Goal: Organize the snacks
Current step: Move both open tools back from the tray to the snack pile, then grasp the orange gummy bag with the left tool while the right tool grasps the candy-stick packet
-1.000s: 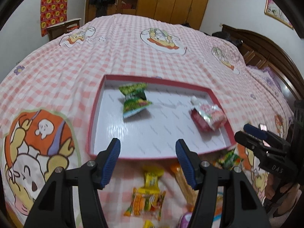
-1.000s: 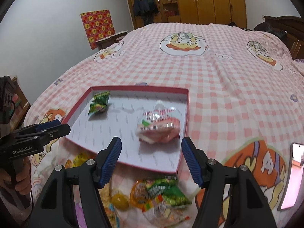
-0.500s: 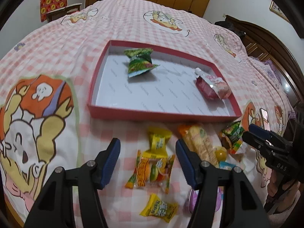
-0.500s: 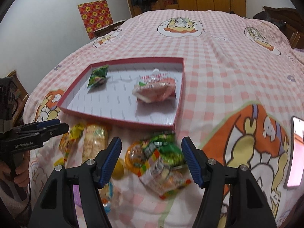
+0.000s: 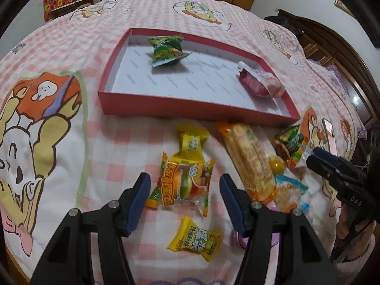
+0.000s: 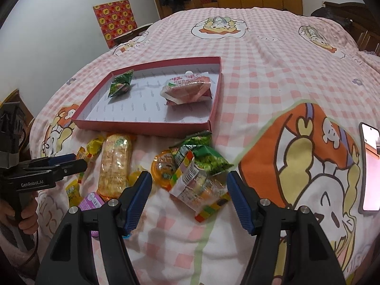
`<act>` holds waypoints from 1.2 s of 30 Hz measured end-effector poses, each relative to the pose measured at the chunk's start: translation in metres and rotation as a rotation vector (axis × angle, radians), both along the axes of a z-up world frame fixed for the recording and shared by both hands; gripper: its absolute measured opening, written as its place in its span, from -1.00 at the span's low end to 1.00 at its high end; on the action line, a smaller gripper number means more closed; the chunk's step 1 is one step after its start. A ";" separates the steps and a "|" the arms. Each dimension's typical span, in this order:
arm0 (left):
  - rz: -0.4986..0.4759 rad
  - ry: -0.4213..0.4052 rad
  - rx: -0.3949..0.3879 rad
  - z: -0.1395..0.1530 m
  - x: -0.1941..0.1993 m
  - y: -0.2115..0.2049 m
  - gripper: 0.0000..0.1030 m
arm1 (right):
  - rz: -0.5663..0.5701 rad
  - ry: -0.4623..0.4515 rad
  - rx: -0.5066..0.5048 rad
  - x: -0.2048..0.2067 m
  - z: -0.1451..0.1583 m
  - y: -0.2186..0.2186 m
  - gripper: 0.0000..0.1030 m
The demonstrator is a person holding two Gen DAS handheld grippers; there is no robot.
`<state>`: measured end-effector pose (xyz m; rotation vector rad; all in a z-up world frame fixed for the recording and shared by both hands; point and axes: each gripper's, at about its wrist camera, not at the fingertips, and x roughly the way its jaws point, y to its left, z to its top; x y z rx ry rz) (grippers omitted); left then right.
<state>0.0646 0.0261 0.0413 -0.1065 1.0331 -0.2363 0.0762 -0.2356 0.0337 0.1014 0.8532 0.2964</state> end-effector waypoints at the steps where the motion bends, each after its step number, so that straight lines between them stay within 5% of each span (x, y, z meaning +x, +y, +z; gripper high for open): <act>1: -0.001 0.000 0.005 -0.001 0.000 -0.001 0.23 | -0.001 0.000 -0.001 -0.001 -0.001 -0.001 0.30; 11: -0.014 -0.014 0.083 -0.011 0.006 -0.011 0.23 | 0.007 0.002 -0.007 0.000 -0.004 -0.002 0.30; 17: -0.033 -0.047 0.150 -0.015 0.004 -0.019 -0.02 | 0.005 0.015 -0.013 0.003 -0.007 -0.002 0.30; 24: -0.038 -0.052 0.120 -0.012 0.003 -0.018 -0.21 | 0.026 0.030 -0.006 -0.002 -0.009 0.000 0.30; 36: -0.022 -0.062 0.074 -0.005 -0.003 -0.008 -0.22 | 0.012 0.076 0.056 0.002 -0.027 0.008 0.30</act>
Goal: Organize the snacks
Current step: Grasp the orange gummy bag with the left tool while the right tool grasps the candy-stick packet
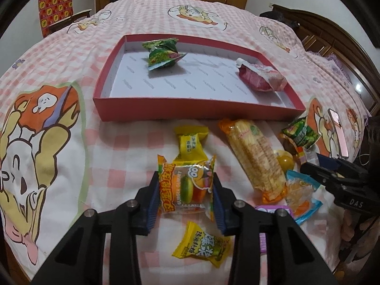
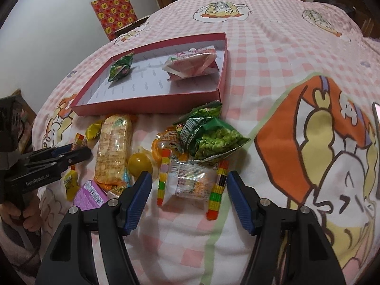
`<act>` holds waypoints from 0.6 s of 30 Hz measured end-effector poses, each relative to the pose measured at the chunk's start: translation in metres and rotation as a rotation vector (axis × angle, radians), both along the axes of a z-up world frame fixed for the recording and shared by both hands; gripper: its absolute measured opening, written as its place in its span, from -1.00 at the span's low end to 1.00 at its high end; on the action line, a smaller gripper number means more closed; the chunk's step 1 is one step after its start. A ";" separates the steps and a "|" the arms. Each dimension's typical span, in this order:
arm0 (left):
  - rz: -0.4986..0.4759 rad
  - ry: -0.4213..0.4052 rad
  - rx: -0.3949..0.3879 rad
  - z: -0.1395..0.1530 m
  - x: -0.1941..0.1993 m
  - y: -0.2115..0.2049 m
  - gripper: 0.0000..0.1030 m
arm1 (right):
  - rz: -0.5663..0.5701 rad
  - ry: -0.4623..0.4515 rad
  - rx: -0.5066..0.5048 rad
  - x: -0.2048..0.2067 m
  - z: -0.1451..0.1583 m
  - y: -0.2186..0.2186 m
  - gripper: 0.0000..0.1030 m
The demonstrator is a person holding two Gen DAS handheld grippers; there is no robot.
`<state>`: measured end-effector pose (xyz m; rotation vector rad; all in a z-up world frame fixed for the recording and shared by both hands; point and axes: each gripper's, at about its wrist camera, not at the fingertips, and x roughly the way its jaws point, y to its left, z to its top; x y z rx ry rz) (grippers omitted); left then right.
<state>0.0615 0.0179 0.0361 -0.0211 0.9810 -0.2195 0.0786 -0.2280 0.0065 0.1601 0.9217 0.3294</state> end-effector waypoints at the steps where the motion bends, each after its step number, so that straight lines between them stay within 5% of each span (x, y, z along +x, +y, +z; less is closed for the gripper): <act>1: 0.001 -0.001 -0.002 0.000 0.000 0.001 -0.22 | -0.001 -0.001 -0.001 0.000 0.000 0.000 0.30; 8: 0.006 -0.025 -0.017 0.008 -0.005 0.004 -0.22 | 0.003 -0.010 -0.018 -0.004 -0.001 0.003 -0.11; 18: 0.018 -0.048 -0.038 0.019 -0.010 0.009 -0.22 | 0.011 -0.020 0.011 -0.014 0.008 0.002 -0.16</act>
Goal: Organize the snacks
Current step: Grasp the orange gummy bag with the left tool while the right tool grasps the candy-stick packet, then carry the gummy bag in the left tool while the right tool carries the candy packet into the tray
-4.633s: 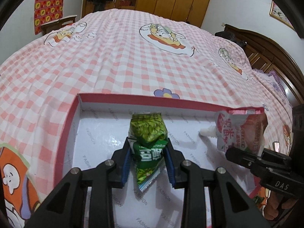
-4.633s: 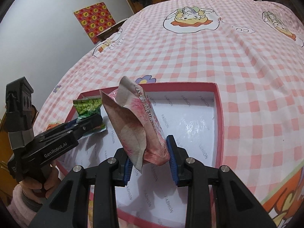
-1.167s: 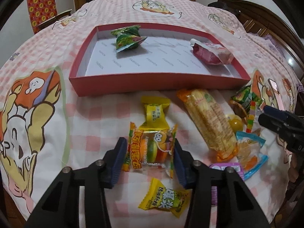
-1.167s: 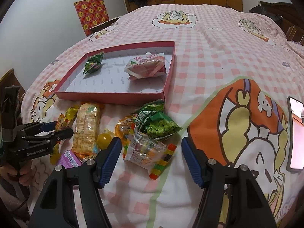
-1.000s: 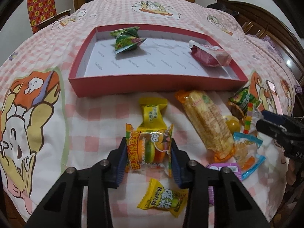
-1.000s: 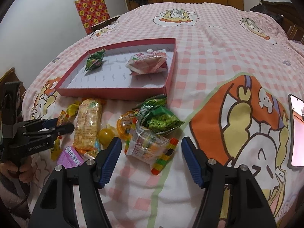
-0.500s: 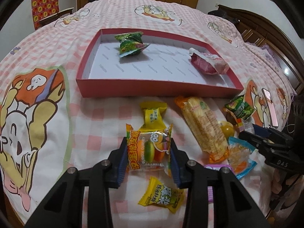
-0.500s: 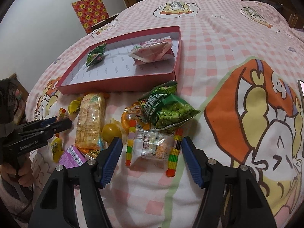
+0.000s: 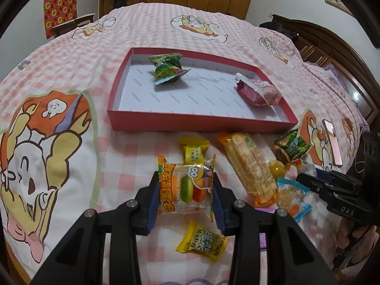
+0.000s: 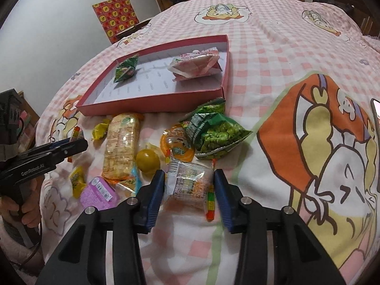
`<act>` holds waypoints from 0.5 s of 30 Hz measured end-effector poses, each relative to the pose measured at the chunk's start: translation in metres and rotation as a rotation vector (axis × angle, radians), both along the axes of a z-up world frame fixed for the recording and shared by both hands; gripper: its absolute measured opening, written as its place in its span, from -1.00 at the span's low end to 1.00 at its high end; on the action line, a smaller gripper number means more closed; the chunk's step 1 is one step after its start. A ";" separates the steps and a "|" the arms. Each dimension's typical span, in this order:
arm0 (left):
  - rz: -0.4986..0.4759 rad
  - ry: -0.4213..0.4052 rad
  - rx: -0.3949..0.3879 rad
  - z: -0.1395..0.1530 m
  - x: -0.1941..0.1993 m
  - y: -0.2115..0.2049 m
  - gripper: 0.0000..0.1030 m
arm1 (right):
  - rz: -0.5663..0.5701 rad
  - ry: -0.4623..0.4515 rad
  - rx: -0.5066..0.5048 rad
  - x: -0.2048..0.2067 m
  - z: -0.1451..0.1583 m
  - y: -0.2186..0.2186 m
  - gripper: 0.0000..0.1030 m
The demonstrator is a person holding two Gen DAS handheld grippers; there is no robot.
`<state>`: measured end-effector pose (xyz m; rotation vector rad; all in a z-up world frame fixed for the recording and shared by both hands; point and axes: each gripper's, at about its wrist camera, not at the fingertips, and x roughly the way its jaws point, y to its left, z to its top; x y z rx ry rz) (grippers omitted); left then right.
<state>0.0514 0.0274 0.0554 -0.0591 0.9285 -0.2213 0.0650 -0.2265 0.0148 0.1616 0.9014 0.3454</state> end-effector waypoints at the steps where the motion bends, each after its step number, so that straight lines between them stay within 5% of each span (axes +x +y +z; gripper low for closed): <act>1: 0.001 -0.003 -0.002 0.001 0.000 0.001 -0.22 | 0.002 -0.006 -0.001 -0.001 0.003 0.000 -0.16; 15: 0.002 -0.047 0.004 0.019 0.010 -0.001 -0.22 | 0.028 -0.053 0.010 0.004 0.030 0.008 -0.16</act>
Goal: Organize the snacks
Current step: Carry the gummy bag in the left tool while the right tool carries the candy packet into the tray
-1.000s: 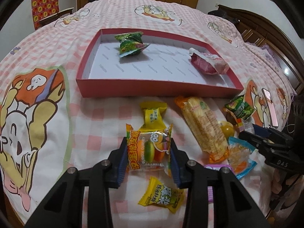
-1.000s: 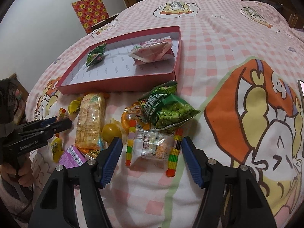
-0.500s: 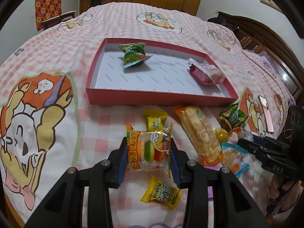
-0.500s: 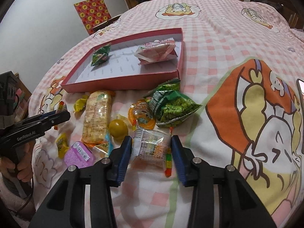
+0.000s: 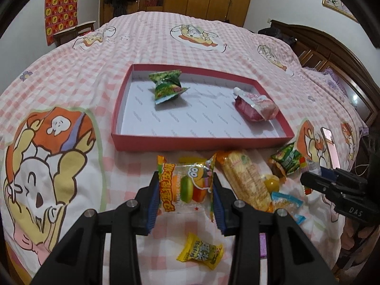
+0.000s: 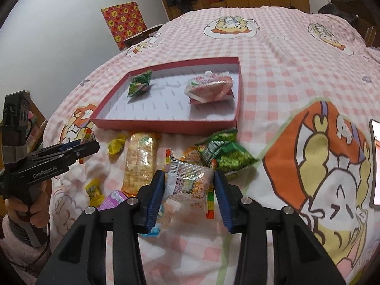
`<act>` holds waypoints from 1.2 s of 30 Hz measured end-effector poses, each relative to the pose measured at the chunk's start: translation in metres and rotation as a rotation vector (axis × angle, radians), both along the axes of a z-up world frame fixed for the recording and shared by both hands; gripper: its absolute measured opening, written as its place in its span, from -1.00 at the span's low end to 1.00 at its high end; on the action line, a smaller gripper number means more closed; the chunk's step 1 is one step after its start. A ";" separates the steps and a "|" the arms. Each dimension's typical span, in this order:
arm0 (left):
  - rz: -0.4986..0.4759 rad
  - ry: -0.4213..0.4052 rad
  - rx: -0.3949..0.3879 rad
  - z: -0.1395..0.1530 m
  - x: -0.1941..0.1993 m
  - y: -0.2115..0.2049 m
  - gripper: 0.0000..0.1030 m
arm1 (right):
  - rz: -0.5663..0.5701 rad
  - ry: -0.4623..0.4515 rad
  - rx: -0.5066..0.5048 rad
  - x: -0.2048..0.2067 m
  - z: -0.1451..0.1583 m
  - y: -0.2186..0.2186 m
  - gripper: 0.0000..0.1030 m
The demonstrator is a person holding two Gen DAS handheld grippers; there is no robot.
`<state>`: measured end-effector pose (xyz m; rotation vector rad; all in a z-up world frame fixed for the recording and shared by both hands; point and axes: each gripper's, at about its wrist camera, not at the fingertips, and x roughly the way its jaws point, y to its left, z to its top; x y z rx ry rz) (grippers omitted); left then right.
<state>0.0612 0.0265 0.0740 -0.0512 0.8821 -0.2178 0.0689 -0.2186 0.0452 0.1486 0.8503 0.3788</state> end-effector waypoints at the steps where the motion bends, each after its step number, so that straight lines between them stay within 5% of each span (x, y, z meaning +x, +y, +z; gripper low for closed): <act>1: 0.002 -0.001 0.000 0.001 0.002 0.000 -0.22 | 0.003 -0.003 -0.002 0.001 0.002 0.001 -0.16; 15: 0.029 -0.041 0.029 0.018 0.049 0.005 -0.22 | 0.004 -0.049 -0.052 0.037 0.025 0.011 -0.16; 36: 0.066 0.014 0.068 -0.019 0.113 0.002 -0.22 | 0.001 0.008 -0.088 0.097 0.005 0.020 -0.16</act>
